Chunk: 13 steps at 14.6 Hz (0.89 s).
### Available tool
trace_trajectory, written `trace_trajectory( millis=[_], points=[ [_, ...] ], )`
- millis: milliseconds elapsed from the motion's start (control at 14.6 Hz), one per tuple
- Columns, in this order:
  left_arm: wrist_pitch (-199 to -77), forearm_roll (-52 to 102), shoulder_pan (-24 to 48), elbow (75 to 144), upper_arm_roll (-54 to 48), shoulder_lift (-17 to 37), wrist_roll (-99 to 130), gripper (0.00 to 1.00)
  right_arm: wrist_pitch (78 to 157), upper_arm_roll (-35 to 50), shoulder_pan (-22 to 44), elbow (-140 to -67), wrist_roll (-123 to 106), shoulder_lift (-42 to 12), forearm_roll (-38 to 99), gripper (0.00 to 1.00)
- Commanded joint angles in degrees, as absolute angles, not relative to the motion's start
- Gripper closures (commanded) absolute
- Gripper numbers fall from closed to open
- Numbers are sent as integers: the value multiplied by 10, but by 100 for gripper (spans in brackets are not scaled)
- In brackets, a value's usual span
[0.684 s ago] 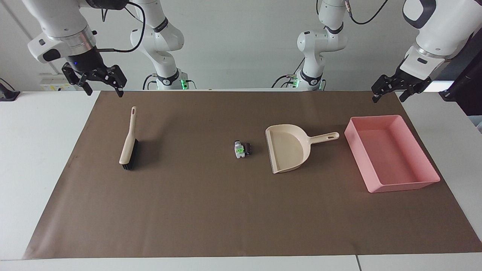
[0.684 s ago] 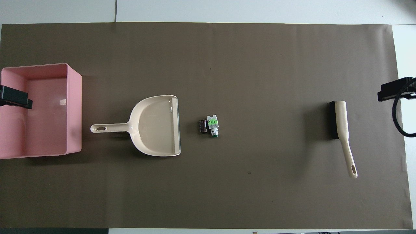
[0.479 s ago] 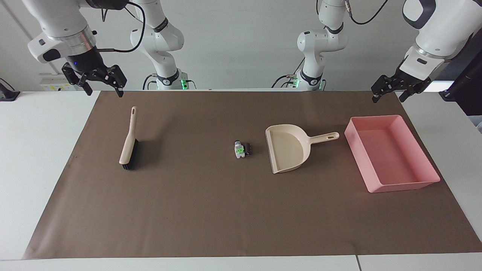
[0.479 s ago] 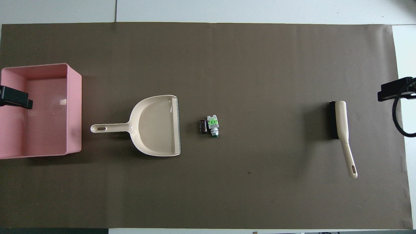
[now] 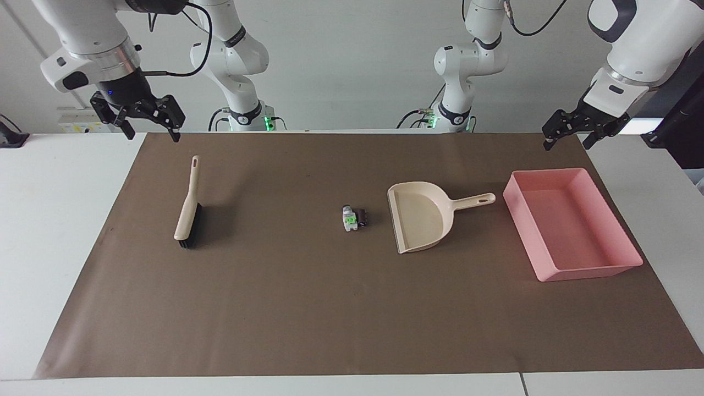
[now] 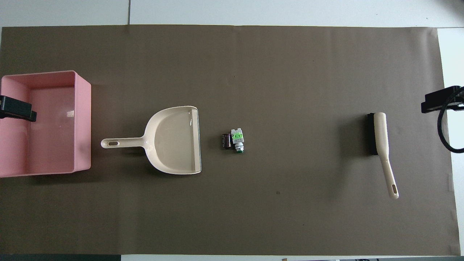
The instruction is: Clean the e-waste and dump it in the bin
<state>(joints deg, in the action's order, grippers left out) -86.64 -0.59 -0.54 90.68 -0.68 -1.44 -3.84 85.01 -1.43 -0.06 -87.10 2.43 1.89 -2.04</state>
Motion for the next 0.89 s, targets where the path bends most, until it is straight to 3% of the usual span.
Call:
trace_trajectory(
  millis=[0, 479, 821],
  points=[
    [-862, -4, -9, 916, -11, -23, -35, 1, 845, -13, -6, -879, 15, 28, -11, 1],
    [-866, -4, -9, 916, -11, -22, -35, 1, 844, -13, -8, -887, 13, 31, -14, 1],
    [-868, -4, -9, 916, -11, -22, -40, 1, 933, -22, -25, -1062, -24, 96, -13, 1]
  ],
)
